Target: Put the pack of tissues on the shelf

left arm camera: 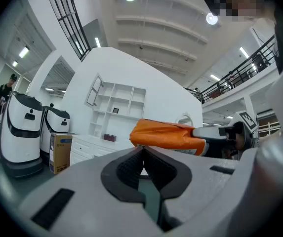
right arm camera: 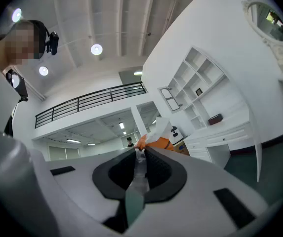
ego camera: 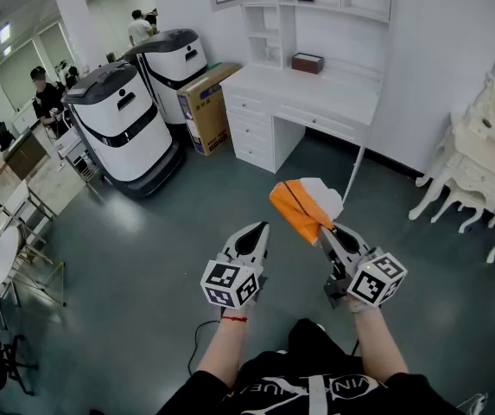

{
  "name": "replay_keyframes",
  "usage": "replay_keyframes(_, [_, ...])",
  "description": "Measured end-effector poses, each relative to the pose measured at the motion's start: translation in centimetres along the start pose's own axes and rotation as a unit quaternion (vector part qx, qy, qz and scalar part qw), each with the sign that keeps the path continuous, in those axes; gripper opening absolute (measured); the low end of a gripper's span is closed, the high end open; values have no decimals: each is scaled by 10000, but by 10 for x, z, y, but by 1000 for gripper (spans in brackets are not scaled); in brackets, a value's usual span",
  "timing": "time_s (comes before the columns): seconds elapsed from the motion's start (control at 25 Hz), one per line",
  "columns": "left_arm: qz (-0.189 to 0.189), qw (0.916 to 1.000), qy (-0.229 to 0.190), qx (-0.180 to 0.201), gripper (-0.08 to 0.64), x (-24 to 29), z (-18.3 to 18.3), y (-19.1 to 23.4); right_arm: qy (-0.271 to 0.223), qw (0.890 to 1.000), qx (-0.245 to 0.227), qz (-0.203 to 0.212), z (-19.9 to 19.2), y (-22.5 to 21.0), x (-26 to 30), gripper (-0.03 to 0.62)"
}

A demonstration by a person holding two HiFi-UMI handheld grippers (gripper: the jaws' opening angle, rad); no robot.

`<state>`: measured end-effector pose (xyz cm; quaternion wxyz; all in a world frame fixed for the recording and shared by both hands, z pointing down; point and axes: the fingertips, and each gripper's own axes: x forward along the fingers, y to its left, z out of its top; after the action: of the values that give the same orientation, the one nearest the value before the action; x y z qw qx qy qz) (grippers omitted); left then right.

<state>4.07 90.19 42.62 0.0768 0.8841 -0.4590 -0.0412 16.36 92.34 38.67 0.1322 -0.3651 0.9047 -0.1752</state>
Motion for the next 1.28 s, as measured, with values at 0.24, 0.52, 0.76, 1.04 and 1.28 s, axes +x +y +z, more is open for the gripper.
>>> replay_keyframes(0.24, [-29, 10000, -67, 50, 8, 26, 7, 18, 59, 9999, -83, -87, 1, -20, 27, 25])
replay_keyframes(0.52, [17, 10000, -9, -70, 8, 75, 3, 55, 180, 9998, 0, 14, 0, -63, 75, 25])
replay_keyframes(0.76, [155, 9998, 38, -107, 8, 138, 6, 92, 166, 9998, 47, 119, 21, -115, 118, 25])
replay_keyframes(1.04, [314, 9994, 57, -161, 8, 204, 12, 121, 243, 9993, 178, 218, 39, -174, 160, 25])
replay_keyframes(1.28, [465, 9989, 35, -100, 8, 245, 18, 140, 228, 9990, 259, 288, 52, -216, 188, 25])
